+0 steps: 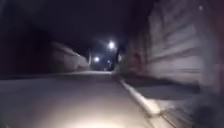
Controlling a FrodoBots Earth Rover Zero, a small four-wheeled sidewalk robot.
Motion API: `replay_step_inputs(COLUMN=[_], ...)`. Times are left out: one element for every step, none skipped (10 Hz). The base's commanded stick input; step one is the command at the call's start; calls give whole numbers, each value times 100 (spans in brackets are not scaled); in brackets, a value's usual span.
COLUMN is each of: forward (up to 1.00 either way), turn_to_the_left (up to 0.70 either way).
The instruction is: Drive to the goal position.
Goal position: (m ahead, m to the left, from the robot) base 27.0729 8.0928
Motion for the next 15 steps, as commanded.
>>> replay_step_inputs(forward=[70,70,70,70,70,70,70,70,70,70,70,70,70,70,70], turn_to_the_left=[0,0,0,0,0,0,0,0,0,0,0,0,0,0,0])
